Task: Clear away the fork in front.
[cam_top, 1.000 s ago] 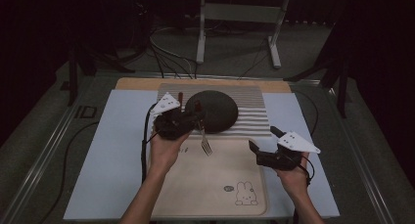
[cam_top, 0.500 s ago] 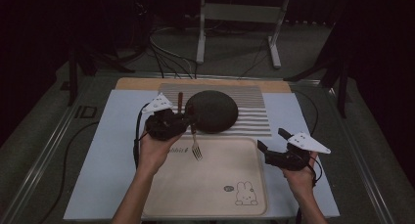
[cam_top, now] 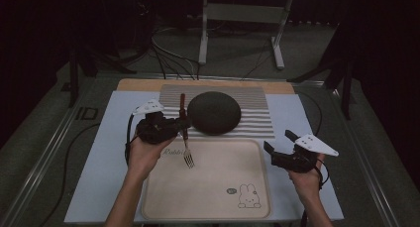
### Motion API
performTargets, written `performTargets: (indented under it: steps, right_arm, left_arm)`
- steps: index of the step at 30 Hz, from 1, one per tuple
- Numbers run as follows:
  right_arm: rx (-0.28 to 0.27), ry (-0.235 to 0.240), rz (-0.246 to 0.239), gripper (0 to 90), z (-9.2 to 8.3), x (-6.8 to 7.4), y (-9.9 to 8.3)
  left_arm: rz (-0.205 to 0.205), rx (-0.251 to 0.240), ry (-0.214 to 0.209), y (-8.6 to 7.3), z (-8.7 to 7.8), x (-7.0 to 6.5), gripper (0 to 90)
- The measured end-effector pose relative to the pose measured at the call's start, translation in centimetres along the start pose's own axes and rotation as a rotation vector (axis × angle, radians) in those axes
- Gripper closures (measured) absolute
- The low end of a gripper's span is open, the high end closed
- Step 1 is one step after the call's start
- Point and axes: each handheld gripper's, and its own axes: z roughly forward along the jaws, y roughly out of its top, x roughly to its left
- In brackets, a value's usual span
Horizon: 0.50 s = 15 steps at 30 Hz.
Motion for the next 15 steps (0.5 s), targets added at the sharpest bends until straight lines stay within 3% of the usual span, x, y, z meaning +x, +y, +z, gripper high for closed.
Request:
performTargets:
  steps: [15]
  right_arm:
    - [0.000,-0.011,-0.001,11.0,-0.2,-0.3,0.0]
  left_arm:
    - [-0.034,0.042,-0.004,-1.5,-1.4,1.3,80.1]
